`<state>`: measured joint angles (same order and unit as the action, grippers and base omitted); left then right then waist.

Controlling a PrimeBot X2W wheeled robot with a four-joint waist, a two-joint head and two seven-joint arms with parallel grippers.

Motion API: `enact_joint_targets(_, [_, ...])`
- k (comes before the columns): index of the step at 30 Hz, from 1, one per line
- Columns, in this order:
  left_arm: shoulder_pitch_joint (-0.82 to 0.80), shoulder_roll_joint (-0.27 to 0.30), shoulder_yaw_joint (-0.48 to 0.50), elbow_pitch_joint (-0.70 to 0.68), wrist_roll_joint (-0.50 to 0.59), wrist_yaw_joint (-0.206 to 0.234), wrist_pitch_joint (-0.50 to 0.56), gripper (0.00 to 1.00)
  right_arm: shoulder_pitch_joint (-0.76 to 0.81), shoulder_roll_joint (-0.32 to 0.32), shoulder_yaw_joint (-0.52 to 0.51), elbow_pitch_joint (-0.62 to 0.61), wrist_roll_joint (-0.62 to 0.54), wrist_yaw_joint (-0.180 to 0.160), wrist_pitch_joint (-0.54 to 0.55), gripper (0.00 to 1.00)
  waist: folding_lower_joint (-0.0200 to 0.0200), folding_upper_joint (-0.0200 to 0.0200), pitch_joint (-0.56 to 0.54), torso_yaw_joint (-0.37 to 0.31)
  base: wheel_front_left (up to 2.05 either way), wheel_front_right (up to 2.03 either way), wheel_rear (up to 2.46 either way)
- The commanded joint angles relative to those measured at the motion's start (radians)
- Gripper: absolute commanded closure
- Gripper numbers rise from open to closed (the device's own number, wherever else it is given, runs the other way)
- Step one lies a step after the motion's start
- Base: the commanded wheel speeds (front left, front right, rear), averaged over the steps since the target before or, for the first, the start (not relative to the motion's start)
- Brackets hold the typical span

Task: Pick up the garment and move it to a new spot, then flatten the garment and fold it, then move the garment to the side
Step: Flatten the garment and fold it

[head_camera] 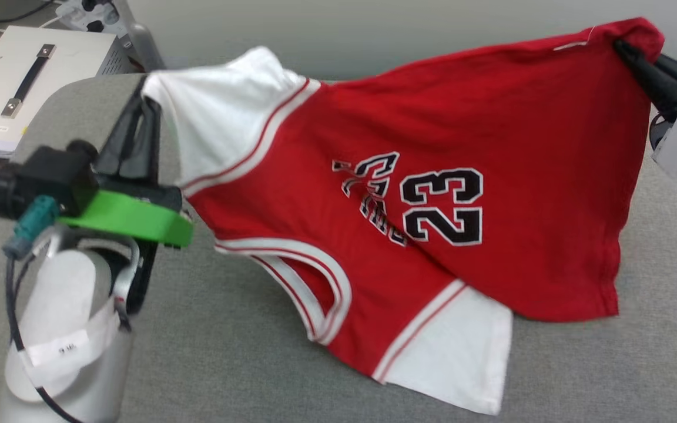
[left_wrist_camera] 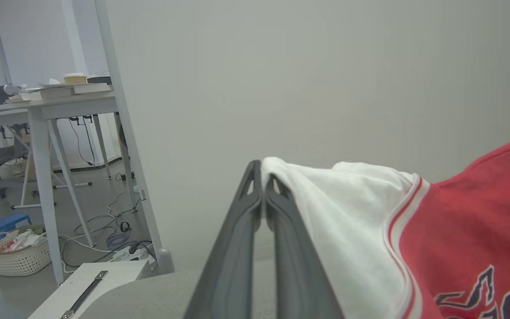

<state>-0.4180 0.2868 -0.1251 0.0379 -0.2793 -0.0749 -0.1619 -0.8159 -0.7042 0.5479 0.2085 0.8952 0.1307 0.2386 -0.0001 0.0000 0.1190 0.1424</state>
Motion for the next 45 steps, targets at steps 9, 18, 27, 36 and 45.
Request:
enact_joint_targets(9, [-0.311,0.035,-0.024,-0.004,0.003,-0.025,0.077,1.00,-0.044,0.049,-0.133,-0.071,-0.108,0.000,0.011,1.00,0.0001,0.0000,0.040,-0.046,0.00,0.00,0.00])
enact_joint_targets(18, [-0.681,0.047,-0.048,0.084,-0.033,-0.045,0.104,1.00,-0.297,0.086,-0.225,-0.070,-0.225,0.000,0.091,1.00,0.0001,0.0000,0.234,-0.042,0.00,0.00,0.00])
enact_joint_targets(27, [-1.080,0.072,-0.086,0.265,-0.062,-0.054,0.099,1.00,-0.669,0.116,-0.204,0.050,-0.336,0.000,0.090,1.00,0.0001,0.0000,0.409,-0.040,0.00,0.00,0.00])
enact_joint_targets(36, [-1.338,0.077,-0.123,0.463,-0.086,-0.055,0.021,1.00,-0.934,0.156,-0.089,0.260,-0.370,0.000,0.004,1.00,0.0001,0.0000,0.479,-0.048,0.00,0.00,0.00])
enact_joint_targets(45, [-1.393,0.104,-0.193,0.574,-0.118,-0.056,-0.026,1.00,-1.032,0.183,0.012,0.424,-0.336,0.000,-0.077,1.00,0.0001,0.0000,0.514,-0.056,0.00,0.00,0.00])
